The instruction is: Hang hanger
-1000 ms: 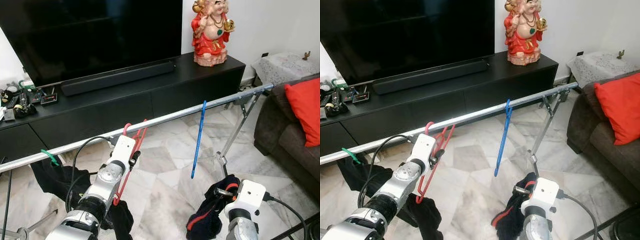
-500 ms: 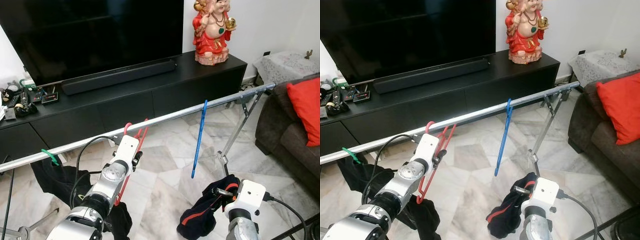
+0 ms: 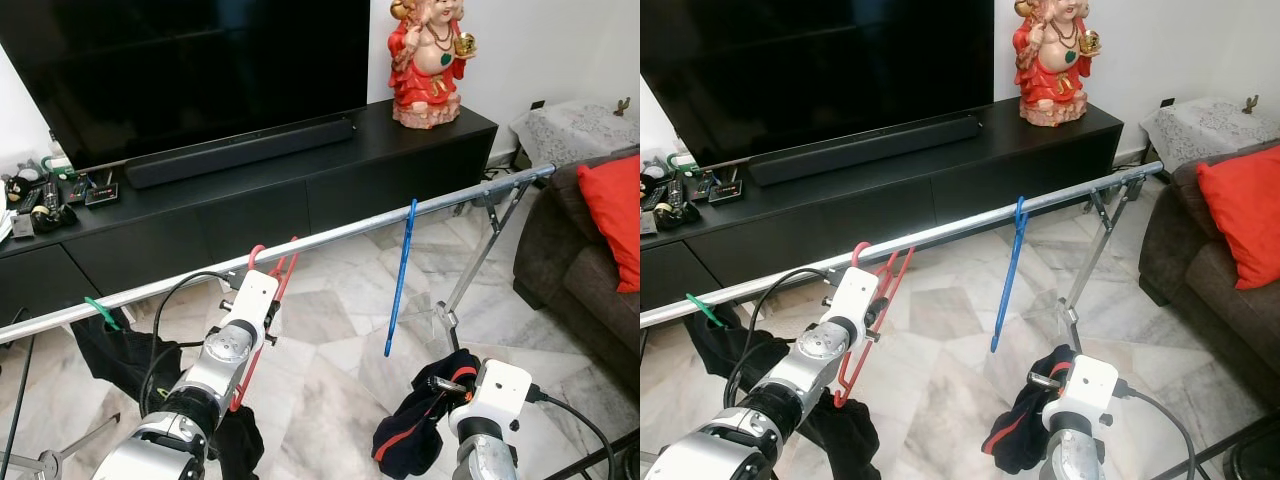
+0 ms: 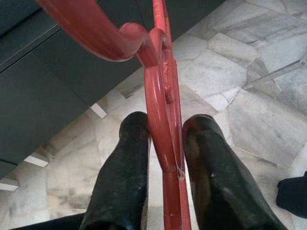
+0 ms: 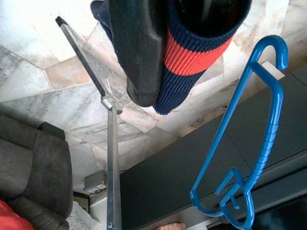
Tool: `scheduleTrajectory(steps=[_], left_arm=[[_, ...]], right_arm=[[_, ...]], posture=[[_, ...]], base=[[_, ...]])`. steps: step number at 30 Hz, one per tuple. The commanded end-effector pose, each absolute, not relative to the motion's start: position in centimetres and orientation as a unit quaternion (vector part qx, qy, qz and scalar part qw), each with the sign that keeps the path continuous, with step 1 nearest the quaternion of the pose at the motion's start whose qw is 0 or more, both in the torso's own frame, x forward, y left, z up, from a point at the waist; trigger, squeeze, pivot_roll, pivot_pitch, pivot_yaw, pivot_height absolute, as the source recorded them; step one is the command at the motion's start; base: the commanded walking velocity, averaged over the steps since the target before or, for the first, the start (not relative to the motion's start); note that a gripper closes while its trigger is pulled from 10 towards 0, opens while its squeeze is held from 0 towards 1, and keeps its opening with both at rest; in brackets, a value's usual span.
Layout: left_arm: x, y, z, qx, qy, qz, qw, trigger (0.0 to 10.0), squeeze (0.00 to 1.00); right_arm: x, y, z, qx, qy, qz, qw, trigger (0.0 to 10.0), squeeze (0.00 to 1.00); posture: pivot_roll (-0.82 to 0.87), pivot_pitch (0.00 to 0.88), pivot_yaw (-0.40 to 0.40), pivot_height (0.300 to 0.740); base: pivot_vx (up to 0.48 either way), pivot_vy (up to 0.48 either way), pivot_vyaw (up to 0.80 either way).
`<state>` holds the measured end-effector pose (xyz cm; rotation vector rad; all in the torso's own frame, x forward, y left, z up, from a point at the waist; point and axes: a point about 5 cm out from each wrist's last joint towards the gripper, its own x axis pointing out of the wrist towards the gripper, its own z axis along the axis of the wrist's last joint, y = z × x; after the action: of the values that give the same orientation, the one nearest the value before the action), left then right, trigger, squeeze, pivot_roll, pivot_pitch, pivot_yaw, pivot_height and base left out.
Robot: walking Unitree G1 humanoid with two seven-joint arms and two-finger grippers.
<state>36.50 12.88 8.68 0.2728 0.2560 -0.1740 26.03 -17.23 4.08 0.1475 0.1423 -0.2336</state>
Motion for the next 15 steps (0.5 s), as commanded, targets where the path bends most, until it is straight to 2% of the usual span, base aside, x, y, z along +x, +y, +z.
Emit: scheduleTrajectory(steps=[1, 15], left_arm=[[36.62, 13.18, 8.76, 0.135, 0.126, -0.079, 0.98, 0.0, 0.0], [36.52, 13.17, 8.62, 0.134, 0.126, -0.08, 0.98, 0.0, 0.0]], right_arm=[[26.07, -17.01, 4.33, 0.073, 0.063, -0.113, 0.989, 10.0, 0.0], [26.0, -16.97, 4.24, 0.072, 0.066, -0.112, 0.989, 10.0, 0.0]], posture=[[0.02, 0.046, 0.107, 0.74], [0.02, 0.05, 0.107, 0.74]], base=[[0.0, 0.0, 0.0], [0.0, 0.0, 0.0]])
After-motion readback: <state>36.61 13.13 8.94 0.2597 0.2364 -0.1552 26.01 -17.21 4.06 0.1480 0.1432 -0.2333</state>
